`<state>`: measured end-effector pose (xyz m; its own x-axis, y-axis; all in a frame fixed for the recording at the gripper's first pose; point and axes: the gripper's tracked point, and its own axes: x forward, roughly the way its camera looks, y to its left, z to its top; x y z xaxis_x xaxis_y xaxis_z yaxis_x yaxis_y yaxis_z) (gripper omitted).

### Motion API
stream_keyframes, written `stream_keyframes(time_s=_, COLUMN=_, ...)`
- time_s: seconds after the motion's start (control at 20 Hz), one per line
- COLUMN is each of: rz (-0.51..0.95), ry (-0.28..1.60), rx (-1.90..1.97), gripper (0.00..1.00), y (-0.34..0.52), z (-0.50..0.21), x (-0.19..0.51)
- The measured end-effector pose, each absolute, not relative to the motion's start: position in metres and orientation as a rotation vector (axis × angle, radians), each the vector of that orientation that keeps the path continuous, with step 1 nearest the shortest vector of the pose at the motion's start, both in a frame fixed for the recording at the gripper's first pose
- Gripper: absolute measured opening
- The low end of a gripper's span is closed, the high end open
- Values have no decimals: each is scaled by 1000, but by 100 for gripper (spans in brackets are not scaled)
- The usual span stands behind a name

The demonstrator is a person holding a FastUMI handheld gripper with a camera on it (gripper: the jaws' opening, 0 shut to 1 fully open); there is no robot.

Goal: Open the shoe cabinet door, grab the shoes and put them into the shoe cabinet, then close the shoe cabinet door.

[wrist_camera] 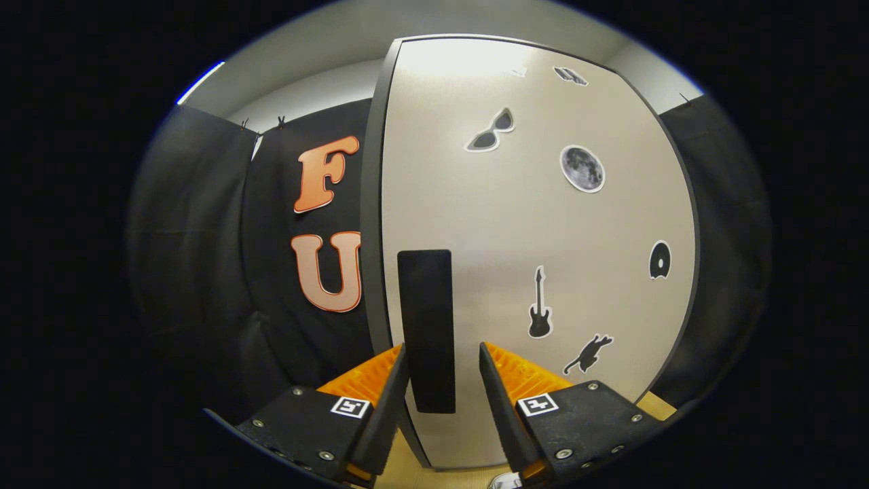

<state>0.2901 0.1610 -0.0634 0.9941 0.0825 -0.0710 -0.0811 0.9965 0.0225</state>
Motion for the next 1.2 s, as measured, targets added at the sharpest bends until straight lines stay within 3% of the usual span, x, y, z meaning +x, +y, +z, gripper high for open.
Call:
stream_keyframes(time_s=0.2, rz=90, ry=87, rx=14, gripper=39, y=167, z=-65, x=295)
stream_keyframes(time_s=0.45, rz=83, ry=113, rx=-17, gripper=32, y=167, z=-67, x=293)
stream_keyframes(time_s=0.6, rz=108, ry=102, rx=-10, gripper=21, y=167, z=-65, x=291)
stream_keyframes(time_s=1.2, rz=88, ry=75, rx=13, gripper=18, y=141, z=-56, x=212)
